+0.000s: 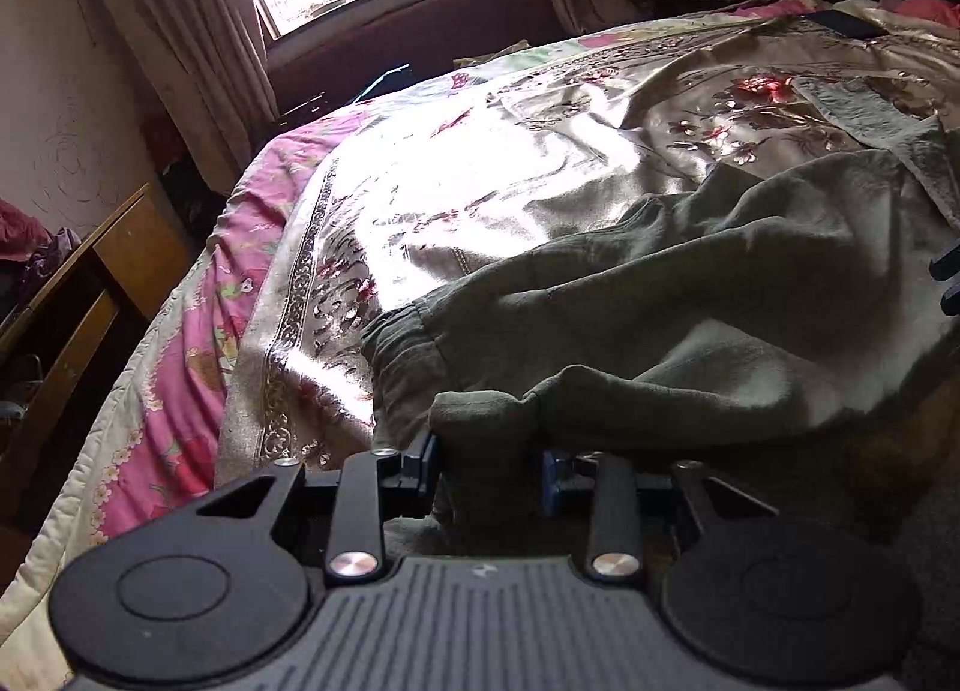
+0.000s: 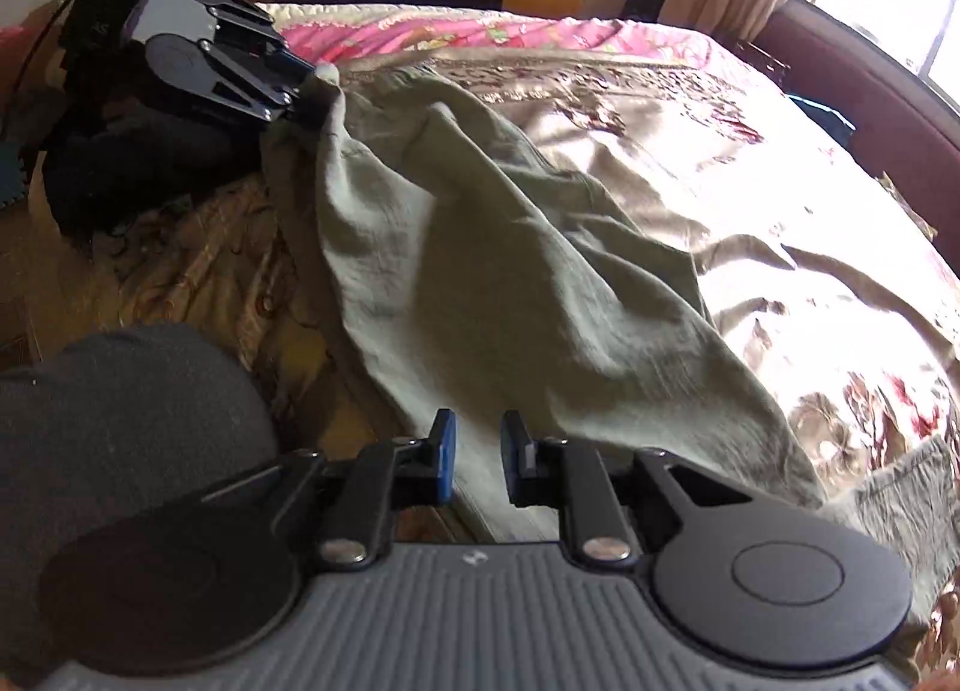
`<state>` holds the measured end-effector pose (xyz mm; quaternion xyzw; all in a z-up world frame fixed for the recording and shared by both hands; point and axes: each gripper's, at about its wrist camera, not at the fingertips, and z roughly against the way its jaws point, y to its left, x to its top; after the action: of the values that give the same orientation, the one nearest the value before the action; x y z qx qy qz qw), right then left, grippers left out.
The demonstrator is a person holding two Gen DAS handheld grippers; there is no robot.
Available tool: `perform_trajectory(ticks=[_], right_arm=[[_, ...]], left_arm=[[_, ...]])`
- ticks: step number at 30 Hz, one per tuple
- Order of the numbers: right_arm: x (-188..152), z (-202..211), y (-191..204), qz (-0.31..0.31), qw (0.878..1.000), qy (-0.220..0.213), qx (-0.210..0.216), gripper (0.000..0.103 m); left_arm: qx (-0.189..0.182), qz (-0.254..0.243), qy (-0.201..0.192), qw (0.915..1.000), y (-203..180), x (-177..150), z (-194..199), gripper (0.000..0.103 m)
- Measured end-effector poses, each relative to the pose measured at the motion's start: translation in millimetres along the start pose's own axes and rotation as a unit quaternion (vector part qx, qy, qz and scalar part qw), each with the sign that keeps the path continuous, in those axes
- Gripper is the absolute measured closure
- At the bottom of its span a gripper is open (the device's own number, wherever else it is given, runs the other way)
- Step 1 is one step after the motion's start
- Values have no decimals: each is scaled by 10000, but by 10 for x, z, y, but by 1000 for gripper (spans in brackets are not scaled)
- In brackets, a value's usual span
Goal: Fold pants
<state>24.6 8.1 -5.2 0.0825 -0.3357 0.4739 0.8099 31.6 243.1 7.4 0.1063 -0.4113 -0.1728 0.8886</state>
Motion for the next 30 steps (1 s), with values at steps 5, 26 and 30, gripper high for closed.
perform_trajectory(ticks=[5,26,30], right_arm=[[511,-375,337,236,9972,-616,358,62],[1018,-694,524,236,9969,-639,405,101],[1203,-492,486,-164,9924,-1149,415,101]], left_arm=[[-121,-56,-69,9999,94,-28,0,54],[-102,-569,-446,9973,134,17,31,66],[142,-283,-968,9948,350,75,222,71]])
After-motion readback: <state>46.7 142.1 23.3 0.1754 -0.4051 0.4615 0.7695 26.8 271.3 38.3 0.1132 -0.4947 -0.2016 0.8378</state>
